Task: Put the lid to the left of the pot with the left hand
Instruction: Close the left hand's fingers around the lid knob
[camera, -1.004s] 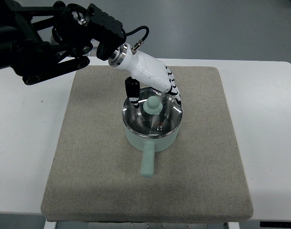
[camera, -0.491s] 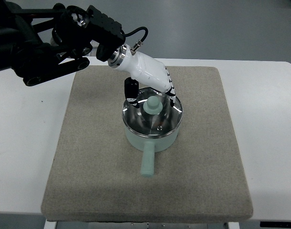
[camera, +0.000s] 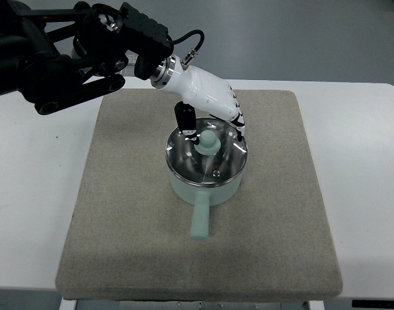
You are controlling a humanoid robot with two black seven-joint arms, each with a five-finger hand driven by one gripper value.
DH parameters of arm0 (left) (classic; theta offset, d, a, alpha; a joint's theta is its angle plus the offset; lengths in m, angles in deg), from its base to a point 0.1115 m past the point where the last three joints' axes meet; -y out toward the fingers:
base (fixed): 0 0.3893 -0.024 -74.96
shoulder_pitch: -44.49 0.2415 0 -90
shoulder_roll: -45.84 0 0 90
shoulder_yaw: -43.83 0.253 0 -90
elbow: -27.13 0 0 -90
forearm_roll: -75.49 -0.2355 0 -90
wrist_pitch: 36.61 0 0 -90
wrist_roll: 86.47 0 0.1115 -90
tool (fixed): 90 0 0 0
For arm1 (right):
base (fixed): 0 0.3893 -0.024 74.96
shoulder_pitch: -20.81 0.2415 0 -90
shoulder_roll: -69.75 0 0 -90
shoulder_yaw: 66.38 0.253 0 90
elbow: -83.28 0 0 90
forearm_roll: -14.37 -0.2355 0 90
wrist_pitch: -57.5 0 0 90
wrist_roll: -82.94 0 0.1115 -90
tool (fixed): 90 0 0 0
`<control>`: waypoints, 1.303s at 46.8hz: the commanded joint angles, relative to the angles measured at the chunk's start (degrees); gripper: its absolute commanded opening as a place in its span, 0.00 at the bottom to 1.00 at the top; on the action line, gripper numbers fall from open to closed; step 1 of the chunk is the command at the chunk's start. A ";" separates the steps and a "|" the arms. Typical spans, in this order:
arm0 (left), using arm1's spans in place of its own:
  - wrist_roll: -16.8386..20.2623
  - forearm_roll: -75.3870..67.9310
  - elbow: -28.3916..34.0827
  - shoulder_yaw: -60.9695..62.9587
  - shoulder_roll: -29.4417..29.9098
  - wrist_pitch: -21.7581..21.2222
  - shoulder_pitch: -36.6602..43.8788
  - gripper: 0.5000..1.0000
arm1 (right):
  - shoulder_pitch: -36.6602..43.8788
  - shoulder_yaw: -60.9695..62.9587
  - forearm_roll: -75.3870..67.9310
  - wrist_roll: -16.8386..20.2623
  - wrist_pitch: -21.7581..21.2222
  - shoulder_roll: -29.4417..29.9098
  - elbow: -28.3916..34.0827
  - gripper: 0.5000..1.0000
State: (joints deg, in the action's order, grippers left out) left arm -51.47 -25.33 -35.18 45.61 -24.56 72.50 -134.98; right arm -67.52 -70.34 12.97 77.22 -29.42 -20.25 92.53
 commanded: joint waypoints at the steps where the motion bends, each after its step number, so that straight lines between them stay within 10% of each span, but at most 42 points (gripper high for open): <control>1: 0.00 -0.17 0.00 0.25 0.00 0.14 0.08 0.67 | 0.00 0.00 -0.01 0.00 0.00 0.00 -0.02 0.85; 27: 0.00 -0.61 -0.09 0.78 -0.17 0.32 0.87 0.47 | 0.00 0.00 -0.01 0.00 0.00 0.00 -0.02 0.85; 38: 0.00 -0.87 0.00 0.69 -0.17 0.41 0.78 0.00 | 0.00 0.00 0.08 0.00 0.00 0.00 -0.02 0.85; 61: 0.00 -0.69 0.09 0.16 -0.08 0.58 0.78 0.00 | 0.00 0.00 -0.01 0.00 0.00 0.00 -0.02 0.85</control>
State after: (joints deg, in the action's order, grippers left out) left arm -51.47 -26.20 -35.18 45.98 -24.65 73.03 -134.20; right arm -67.52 -70.34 12.97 77.22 -29.42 -20.25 92.57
